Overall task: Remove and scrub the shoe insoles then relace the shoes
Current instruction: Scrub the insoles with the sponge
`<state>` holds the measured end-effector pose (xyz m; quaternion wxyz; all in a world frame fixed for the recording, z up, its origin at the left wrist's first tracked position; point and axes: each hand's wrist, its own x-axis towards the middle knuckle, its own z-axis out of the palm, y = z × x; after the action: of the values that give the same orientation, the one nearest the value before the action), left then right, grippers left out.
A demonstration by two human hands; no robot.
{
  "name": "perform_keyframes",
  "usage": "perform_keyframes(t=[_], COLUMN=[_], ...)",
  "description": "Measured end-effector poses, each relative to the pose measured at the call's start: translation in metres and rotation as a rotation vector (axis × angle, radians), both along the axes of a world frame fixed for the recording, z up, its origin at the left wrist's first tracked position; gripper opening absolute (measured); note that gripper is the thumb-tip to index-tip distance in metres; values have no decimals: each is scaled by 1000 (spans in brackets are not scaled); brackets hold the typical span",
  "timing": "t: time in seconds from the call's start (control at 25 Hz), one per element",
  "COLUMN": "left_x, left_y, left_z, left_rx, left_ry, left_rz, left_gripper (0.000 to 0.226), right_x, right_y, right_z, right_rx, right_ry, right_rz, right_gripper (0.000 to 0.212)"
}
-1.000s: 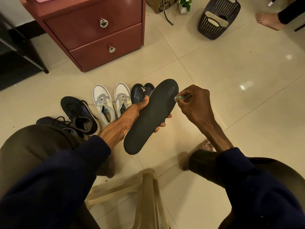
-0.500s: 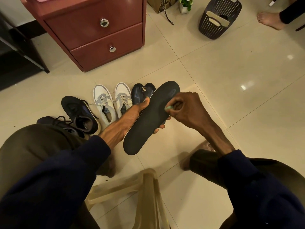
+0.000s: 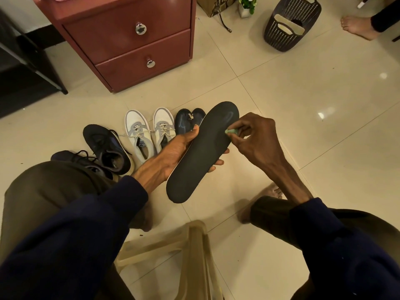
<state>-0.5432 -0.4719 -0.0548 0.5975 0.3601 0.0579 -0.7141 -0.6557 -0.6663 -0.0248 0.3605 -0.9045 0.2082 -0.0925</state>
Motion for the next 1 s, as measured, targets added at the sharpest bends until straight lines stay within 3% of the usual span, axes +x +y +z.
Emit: perform_keyframes(t=[0.24, 0.36, 0.48, 0.6, 0.72, 0.8, 1.0], left_x=[-8, -11, -15, -13, -12, -13, -13], left_y=[-5, -6, -7, -5, -5, -6, -4], left_z=[7, 7, 4, -2, 0, 0, 2], left_rx=[114, 141, 116, 91, 75, 89, 37], left_ry=[-56, -147, -75, -49, -22, -22, -1], left_rz=[146, 156, 74, 51, 67, 51, 13], left_gripper=[49, 62, 80, 74, 66, 65, 69], right_x=[5, 4, 2, -1, 2, 4, 3], right_y=[20, 22, 11, -5, 10, 21, -1], right_z=[5, 5, 3, -8, -10, -5, -14], right_rx=[121, 198, 107, -119, -28, 33, -82], right_ry=[135, 189, 121, 36, -28, 49, -45], right_rz=[222, 314, 172, -84, 41, 189, -143], right_gripper=[10, 10, 7, 10, 9, 10, 15])
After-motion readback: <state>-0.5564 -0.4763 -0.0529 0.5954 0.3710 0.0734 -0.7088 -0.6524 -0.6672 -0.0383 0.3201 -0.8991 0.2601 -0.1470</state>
